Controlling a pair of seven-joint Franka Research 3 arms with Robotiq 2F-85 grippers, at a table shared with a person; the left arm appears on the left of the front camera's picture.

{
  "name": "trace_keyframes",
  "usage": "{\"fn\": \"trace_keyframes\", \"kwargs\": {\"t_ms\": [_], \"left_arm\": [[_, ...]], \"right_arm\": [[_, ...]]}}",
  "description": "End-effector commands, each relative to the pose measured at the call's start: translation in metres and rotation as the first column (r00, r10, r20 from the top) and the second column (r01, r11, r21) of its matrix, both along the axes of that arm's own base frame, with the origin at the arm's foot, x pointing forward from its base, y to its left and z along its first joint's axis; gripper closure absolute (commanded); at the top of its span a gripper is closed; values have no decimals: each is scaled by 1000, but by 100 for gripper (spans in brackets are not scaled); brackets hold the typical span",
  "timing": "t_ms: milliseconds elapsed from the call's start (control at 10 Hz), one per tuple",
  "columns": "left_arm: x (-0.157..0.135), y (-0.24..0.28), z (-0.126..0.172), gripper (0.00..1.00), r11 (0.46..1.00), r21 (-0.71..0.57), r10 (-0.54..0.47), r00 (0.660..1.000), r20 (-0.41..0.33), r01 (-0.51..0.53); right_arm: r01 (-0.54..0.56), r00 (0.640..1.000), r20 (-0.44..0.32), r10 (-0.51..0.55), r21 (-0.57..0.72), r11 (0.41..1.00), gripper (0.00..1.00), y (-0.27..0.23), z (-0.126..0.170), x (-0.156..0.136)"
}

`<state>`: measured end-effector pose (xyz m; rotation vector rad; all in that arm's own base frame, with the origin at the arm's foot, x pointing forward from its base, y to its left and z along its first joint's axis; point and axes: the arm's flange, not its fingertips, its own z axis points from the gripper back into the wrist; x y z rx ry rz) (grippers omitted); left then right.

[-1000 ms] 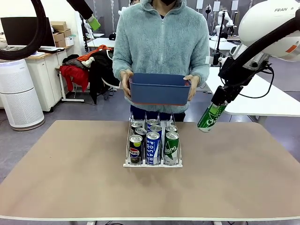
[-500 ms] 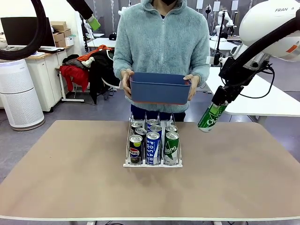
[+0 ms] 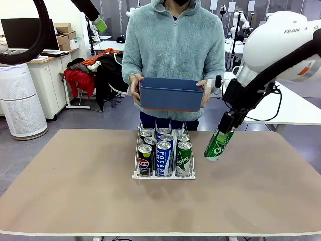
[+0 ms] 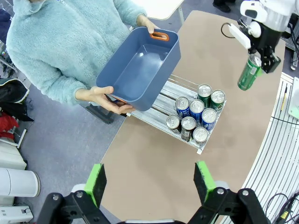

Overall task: Fill the beverage cans into the dispenser.
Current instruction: Place the picked Sprite in the line of the Automatic Can Dispenser with the same cans.

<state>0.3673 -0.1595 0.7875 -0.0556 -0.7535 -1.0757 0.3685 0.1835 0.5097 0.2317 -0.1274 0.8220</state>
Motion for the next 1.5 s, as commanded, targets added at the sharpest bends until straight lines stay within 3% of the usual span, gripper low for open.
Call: {"fn": "trace_keyframes", "kwargs": {"t_ms": [0, 700, 900, 1000, 1200, 1400], "left_arm": [[0, 1, 0, 0, 1000, -1, 0, 1000, 3, 0], [0, 1, 0, 0, 1000, -1, 0, 1000, 3, 0], [0, 1, 0, 0, 1000, -1, 0, 1000, 3, 0], [0, 1, 0, 0, 1000, -1, 0, 1000, 3, 0], [0, 1, 0, 0, 1000, -1, 0, 1000, 3, 0], [0, 1, 0, 0, 1000, -1, 0, 1000, 3, 0]], "right_arm": [[-12, 999, 39, 11, 3, 1000, 42, 12, -15, -13], [-148, 978, 139, 153, -45, 988, 42, 78, -51, -20], [-116, 980, 143, 135, -136, 984, 42, 80, -53, -19], [-153, 981, 113, 157, -41, 987, 42, 76, -54, -22], [-157, 979, 115, 165, -78, 984, 42, 77, -58, -22], [-183, 966, 168, 196, -86, 979, 42, 75, -57, -18]]}}
